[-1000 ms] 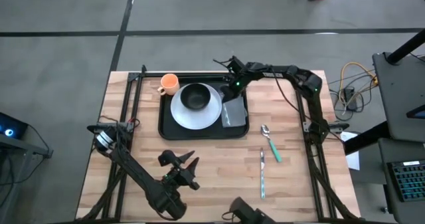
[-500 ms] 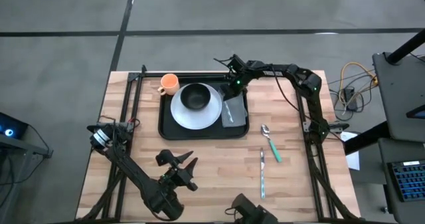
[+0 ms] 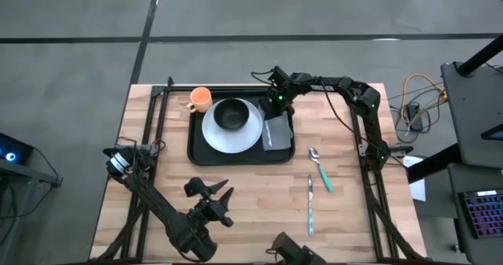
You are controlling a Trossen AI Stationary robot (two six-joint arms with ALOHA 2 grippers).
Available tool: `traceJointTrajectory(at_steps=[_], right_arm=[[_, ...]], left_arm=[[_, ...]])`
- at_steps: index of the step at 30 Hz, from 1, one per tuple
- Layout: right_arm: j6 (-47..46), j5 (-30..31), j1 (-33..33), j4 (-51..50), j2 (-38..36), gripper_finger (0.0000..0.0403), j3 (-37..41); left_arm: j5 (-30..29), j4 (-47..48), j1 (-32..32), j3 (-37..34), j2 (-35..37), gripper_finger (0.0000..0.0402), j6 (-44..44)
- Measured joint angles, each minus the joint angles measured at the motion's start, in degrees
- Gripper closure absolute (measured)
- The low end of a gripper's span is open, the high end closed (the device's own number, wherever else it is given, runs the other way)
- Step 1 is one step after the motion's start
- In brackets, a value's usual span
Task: Set up tray
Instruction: Put the fork on top of the napkin on the serving tray
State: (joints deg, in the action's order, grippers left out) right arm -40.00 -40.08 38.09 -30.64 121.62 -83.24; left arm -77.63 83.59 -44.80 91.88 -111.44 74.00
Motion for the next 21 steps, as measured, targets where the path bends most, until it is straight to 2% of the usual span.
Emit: traceJointTrajectory(at_steps=[6, 17, 21], right_arm=[[-0.6, 1.3, 0.0, 0.6, 0.1, 0.0395, 0.3], [-0.7, -1.7, 0.3, 4.5, 0.8, 0.0395, 1.7], [-0.7, 3.5, -0.2, 4.1, 0.5, 0.0395, 1.8]], left_arm=[[1.2, 0.0, -0.7, 0.0, 0.1, 0.0277, 0.0], [1.3, -0.1, -1.3, 0.0, 0.4, 0.0277, 0.0], [1.3, 0.0, -1.3, 0.0, 1.0, 0.0277, 0.0]])
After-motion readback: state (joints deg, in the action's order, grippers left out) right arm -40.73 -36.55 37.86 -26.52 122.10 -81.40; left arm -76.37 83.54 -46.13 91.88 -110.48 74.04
